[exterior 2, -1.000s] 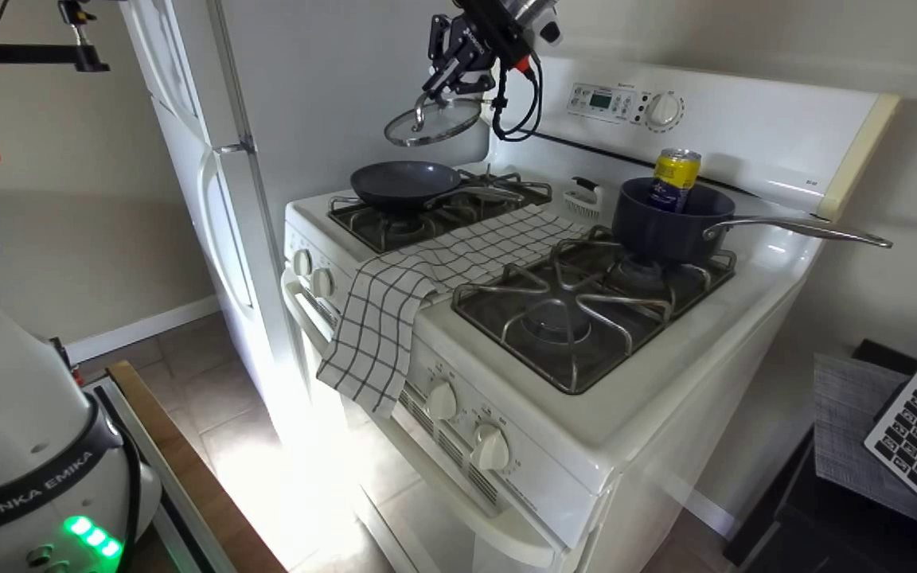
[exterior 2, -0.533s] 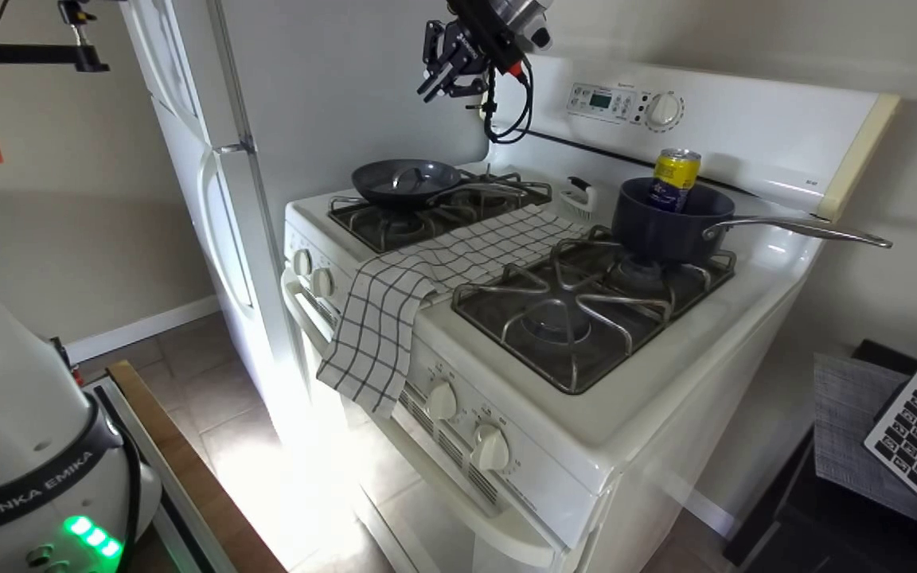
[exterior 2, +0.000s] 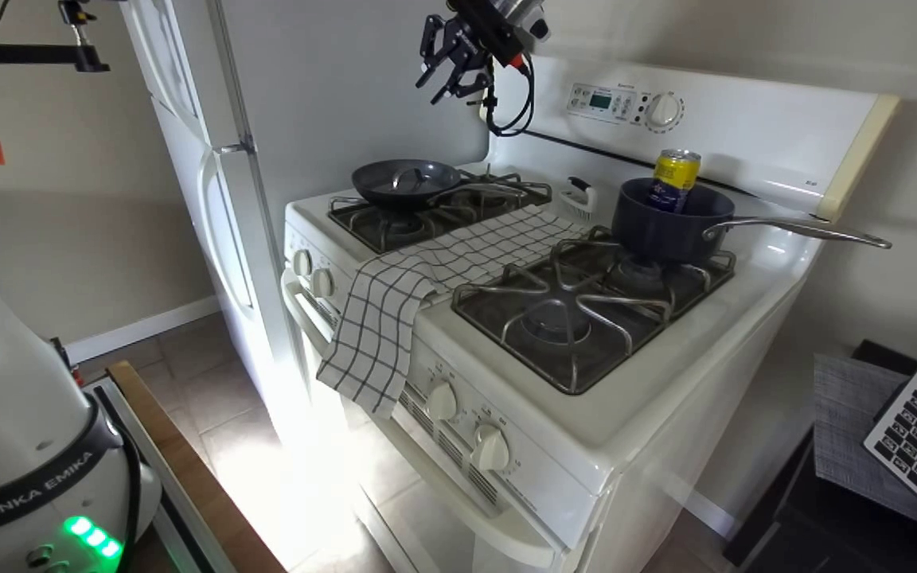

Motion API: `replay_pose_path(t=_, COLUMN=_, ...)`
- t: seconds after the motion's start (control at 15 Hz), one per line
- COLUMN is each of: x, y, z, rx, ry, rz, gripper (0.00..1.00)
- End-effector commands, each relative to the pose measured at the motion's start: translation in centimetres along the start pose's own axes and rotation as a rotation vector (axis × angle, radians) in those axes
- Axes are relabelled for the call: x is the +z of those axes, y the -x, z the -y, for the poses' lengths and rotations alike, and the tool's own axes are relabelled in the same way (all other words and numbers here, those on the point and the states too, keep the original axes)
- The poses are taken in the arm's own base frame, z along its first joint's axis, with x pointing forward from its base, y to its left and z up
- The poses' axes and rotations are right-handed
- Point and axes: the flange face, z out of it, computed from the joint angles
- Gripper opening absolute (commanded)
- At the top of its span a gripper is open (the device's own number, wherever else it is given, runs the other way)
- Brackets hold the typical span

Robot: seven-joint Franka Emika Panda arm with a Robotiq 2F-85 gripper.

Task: Put the lid on the pan

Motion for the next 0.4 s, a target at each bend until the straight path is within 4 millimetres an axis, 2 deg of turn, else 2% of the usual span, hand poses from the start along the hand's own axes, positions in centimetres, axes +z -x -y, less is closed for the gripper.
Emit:
replay_pose_path(t=0.0, x=-0.06, y=-0.02, z=0.0, rx=0.0, ry=-0.001, rz=0.001, gripper=0.44)
replay_pose_path(t=0.07, x=-0.04, y=-0.02, z=-0.03, rx=0.0, ry=-0.001, rz=0.002, gripper=0.47)
replay_pose_path(t=0.33, x=-0.02, y=-0.03, z=-0.04, rx=0.001, ry=-0.001, rz=0.002, gripper=0.46)
